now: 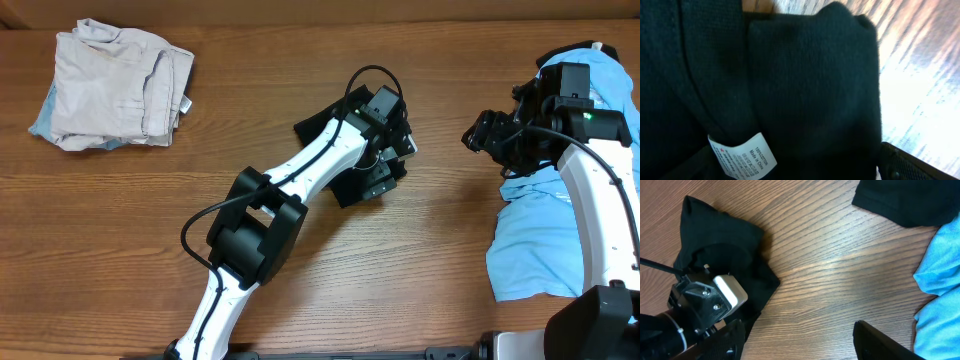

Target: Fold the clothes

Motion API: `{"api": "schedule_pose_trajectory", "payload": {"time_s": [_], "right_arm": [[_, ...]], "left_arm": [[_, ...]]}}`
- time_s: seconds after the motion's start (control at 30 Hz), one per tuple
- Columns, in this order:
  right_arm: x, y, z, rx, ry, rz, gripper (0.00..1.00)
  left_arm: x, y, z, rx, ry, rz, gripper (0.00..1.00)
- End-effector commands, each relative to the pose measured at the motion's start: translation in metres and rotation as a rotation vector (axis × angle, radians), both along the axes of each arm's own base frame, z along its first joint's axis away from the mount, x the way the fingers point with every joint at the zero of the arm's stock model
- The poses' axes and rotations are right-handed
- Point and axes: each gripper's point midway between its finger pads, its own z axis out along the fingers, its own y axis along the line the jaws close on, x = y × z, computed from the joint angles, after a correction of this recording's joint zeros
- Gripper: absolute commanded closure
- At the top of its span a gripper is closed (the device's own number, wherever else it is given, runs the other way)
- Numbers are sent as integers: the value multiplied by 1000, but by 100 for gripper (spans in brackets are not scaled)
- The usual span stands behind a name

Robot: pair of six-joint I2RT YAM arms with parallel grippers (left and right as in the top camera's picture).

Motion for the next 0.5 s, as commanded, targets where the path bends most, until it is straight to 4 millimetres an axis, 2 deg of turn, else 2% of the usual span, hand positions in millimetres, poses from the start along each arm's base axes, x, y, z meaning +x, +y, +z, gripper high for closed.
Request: {"api": "schedule_pose_trajectory", "payload": {"time_s": [0.0, 0.1, 0.13, 0.17, 0.23, 0.27, 0.37, 0.43, 0.47], "right_arm": [[3, -2, 7, -11, -23, -2, 27], [3, -2, 7, -11, -23, -2, 27], [3, -2, 7, -11, -23, -2, 27], [3, -2, 7, -11, -23, -2, 27], [3, -2, 7, -11, -23, -2, 27], [3, -2, 7, -11, -23, -2, 27], [3, -2, 7, -11, -23, -2, 27], [3, -2, 7, -11, -23, -2, 27], [3, -2, 7, -12, -23, -2, 27]], "left_arm": [[-2, 15, -18, 70, 4, 37, 4], [1, 18, -19, 84, -14, 59, 23], [2, 17, -19, 83, -17, 59, 32], [3, 17, -19, 80, -20, 59, 42], [4, 16, -18, 76, -24, 59, 68], [4, 16, -18, 75, -25, 60, 75], [5, 15, -18, 73, -26, 70, 84], [5, 15, -18, 74, -25, 71, 96], [6, 16, -18, 76, -27, 89, 96]]}}
